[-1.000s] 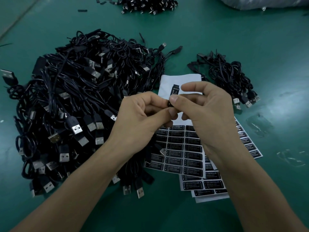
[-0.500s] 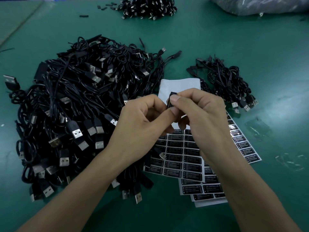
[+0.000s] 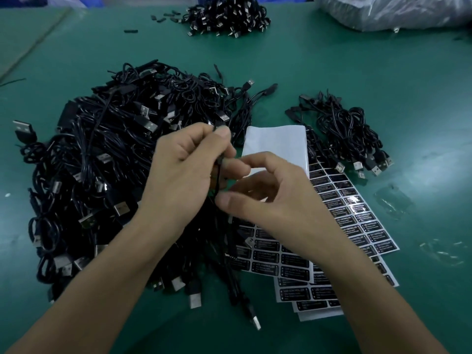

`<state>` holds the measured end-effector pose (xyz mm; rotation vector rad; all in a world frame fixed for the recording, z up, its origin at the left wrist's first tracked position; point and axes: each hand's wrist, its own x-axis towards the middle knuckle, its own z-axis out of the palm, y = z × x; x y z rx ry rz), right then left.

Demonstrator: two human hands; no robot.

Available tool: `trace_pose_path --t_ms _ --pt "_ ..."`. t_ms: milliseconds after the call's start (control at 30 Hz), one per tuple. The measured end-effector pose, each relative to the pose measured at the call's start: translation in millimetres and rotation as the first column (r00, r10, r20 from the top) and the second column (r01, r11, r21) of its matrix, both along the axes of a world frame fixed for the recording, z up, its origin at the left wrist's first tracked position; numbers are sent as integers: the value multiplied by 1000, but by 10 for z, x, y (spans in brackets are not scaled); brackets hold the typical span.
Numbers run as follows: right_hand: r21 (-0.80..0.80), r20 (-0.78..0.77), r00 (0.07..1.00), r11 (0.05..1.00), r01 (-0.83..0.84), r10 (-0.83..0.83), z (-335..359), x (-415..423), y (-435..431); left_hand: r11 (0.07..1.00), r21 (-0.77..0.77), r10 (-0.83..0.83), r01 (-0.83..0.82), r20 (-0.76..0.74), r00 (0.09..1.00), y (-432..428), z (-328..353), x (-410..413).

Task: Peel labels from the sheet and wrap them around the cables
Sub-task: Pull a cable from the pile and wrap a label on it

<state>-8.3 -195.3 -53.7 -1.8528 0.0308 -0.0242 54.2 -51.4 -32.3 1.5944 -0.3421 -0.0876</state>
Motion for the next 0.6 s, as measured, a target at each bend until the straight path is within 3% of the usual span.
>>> trace_pose_path --t_ms 133,233,433,600 --pt "-108 -100 990 989 -106 95 -46 -7 66 998 -46 49 -50 -33 998 -21 26 -30" --pt "-164 -34 992 978 -128 124 -45 -16 111 992 -77 93 -98 -74 993 -25 37 -29" --pt "-19 -15 997 997 -78 78 62 -14 4 952 -242 138 -188 -209 968 60 56 54" --pt "141 -231 962 983 -118 149 200 -72 -282 931 -299 159 -207 -178 971 78 66 46"
